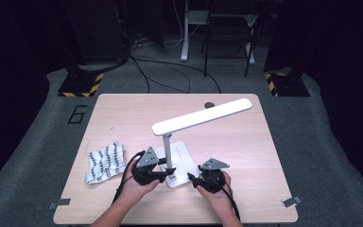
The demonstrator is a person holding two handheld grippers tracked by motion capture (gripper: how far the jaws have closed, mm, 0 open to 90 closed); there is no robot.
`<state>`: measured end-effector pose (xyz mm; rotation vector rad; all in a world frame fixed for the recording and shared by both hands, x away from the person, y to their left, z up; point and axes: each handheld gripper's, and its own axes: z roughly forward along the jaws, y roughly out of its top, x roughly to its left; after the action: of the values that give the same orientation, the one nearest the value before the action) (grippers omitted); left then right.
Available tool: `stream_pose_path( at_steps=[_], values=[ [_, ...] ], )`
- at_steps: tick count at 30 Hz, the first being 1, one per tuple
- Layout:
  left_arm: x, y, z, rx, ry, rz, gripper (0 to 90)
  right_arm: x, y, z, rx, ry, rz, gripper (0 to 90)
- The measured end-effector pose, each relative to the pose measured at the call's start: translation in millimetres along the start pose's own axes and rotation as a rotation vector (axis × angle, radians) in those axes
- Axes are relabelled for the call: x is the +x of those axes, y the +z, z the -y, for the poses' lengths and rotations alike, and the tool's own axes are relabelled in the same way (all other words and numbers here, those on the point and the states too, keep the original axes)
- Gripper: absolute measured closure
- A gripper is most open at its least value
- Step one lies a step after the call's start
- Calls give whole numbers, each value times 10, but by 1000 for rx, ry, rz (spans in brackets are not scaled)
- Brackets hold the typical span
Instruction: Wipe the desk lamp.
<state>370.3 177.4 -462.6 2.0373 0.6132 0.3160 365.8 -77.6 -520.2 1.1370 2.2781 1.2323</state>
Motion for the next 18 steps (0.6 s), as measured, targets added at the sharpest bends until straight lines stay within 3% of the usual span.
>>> stream_pose_path(
  at_steps=[1,6,10,18],
  values=[
    [6,1,-1,-1,3,-1,518,18,3,7,9,16,-3,434],
    [-15,30,-5,-5,-15,-15,500,11,19,10,11,7,-11,425],
    [-20,77,-3,16,-45,6,429,13,20,12,12,26,-14,424],
    [-4,47,11,-5,-105,50,316,3,29,11,16,45,-35,431]
  ],
)
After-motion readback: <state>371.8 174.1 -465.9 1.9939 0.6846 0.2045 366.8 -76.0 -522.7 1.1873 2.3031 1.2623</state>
